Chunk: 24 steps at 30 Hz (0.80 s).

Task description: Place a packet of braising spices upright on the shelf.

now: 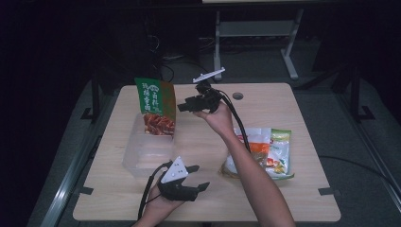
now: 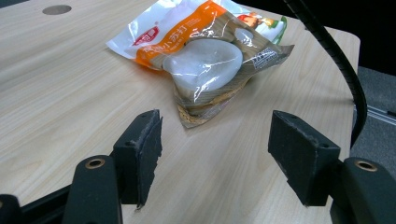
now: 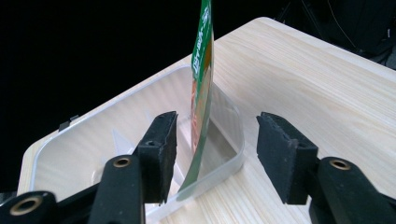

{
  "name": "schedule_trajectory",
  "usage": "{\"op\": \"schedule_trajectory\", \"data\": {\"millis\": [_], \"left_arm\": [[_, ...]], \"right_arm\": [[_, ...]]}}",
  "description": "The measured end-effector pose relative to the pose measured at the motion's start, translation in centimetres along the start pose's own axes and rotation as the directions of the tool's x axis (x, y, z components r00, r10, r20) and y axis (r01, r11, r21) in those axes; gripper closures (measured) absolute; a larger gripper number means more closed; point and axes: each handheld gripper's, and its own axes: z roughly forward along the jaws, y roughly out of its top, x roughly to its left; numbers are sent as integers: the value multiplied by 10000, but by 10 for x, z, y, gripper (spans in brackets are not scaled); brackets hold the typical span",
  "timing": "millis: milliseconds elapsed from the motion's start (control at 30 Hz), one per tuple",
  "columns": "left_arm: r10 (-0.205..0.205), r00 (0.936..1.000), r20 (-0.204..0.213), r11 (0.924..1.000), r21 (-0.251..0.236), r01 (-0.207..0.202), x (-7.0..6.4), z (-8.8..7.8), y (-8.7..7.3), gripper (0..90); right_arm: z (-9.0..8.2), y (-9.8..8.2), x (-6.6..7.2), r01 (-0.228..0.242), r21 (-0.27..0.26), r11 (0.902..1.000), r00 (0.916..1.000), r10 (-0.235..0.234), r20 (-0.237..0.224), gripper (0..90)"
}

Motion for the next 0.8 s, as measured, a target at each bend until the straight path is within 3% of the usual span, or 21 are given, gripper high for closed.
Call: {"op": "schedule_trajectory", "data": {"millis": [433, 667, 800], "left_arm": [[-100, 9998, -144, 9998, -159, 98, 6, -3, 1, 335], [4, 9999, -131, 10000, -96, -6, 7, -2, 0, 334], [-106, 9999, -99, 9999, -72, 105, 6, 0, 1, 332]], "right_arm": [[-29, -11, 0, -45, 256, 9997, 9999, 41, 152, 389], [-52, -24, 2, 6, 546, 9985, 9992, -28, 403, 370], [-67, -32, 2, -40, 438, 9990, 9986, 17, 521, 360]]}}
